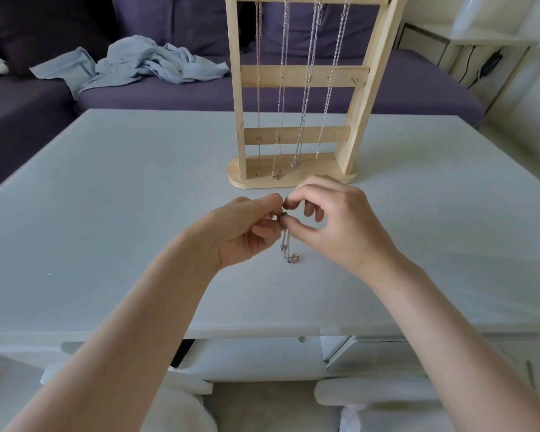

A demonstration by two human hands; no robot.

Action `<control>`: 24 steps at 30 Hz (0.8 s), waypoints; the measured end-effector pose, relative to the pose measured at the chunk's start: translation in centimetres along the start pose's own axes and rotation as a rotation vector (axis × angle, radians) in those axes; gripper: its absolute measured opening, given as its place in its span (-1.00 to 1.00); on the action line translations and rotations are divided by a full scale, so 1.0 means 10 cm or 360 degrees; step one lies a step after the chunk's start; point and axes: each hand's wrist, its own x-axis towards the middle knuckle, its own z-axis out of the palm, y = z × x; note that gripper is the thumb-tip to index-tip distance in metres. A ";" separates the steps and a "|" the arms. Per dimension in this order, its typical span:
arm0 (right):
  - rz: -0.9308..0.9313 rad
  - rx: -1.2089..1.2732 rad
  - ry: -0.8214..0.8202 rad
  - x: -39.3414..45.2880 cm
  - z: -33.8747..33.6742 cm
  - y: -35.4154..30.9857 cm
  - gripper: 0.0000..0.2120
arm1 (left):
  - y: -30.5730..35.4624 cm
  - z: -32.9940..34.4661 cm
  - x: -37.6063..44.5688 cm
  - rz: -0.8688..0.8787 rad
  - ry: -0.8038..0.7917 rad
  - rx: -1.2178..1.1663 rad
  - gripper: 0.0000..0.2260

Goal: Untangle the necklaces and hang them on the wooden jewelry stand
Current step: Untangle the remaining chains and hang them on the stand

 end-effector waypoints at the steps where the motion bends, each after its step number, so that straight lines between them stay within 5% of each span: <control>1: -0.0018 0.0002 -0.0002 0.00 0.00 0.01 -0.91 | 0.00 0.00 0.00 0.0009 0.0013 0.0003 -0.81; 12: -0.0105 -0.0052 -0.0087 0.00 0.05 0.05 -0.82 | -0.03 0.06 -0.04 0.0158 -0.0020 0.0453 -0.84; 18: 0.0266 0.0302 -0.0266 -0.03 -0.01 0.01 -0.95 | -0.02 0.05 -0.05 0.0152 -0.0048 0.0617 -0.92; 24: 0.0657 0.0618 -0.0363 -0.02 -0.05 -0.02 -0.86 | -0.03 0.06 -0.04 0.0159 0.0032 0.0621 -0.80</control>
